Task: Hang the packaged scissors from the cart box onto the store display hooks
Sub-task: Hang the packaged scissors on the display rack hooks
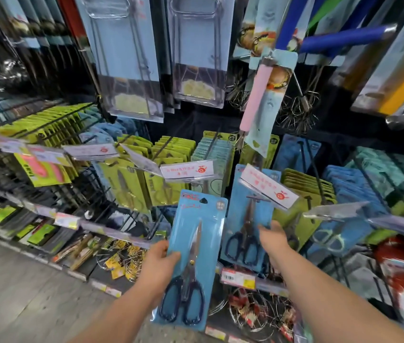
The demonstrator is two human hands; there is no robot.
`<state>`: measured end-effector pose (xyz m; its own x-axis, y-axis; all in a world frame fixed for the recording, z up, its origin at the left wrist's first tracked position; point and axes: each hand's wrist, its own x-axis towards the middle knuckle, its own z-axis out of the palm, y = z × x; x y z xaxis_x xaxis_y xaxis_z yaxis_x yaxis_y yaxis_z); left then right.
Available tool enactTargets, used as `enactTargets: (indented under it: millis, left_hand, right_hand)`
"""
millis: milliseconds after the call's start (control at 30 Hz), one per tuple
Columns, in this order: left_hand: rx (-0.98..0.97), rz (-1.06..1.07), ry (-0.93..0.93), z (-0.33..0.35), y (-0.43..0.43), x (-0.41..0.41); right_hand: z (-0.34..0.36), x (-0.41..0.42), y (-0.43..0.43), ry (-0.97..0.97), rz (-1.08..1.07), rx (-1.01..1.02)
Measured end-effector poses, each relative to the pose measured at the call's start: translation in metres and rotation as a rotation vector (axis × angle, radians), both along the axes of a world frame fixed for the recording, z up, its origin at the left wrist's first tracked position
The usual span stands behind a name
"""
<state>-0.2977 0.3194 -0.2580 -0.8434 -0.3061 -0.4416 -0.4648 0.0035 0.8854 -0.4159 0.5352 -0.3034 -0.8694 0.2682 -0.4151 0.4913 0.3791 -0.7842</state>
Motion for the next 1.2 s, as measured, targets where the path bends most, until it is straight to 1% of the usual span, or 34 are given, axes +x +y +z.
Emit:
enactTargets:
  millis: [167,300,433,467,567,600,667,767,867,1033,1100,1200]
  left_hand:
    - [0.023,-0.025,-0.017,-0.001,0.007,0.001]
    - [0.053,-0.046,-0.031,-0.005,0.009,0.000]
    - [0.095,-0.082,-0.034,-0.010,0.015,-0.001]
    - [0.108,-0.094,-0.027,-0.010,0.017,0.000]
    - [0.156,-0.133,-0.017,-0.008,0.029,0.000]
    - [0.168,-0.144,-0.016,-0.008,0.034,0.000]
    - [0.193,-0.161,0.006,-0.008,0.043,0.001]
    - [0.208,-0.176,0.031,-0.013,0.055,-0.001]
    - [0.191,-0.201,0.026,-0.016,0.061,-0.004]
    - [0.170,-0.227,0.045,-0.017,0.068,-0.003]
    - [0.166,-0.234,0.045,-0.017,0.069,-0.001]
    - [0.153,-0.249,0.054,-0.015,0.069,-0.001]
  right_hand:
    - [-0.002,-0.004,0.009,-0.004,0.027,0.009]
    - [-0.003,0.001,0.013,-0.064,0.044,-0.046]
    - [0.006,0.032,0.015,0.058,0.078,0.050]
    - [0.008,0.044,0.015,0.060,0.104,0.031]
    - [0.022,0.084,0.009,-0.046,0.198,-0.205]
    - [0.025,0.096,0.007,-0.074,0.253,-0.240]
    - [0.026,0.115,0.004,-0.014,0.331,-0.200]
    - [0.021,0.124,0.004,0.082,0.295,-0.221]
    - [0.026,0.125,0.008,0.096,0.267,-0.188]
    - [0.025,0.127,0.016,0.132,0.299,-0.117]
    - [0.022,0.129,0.017,0.135,0.328,-0.120]
    - [0.022,0.127,0.017,0.139,0.315,-0.122]
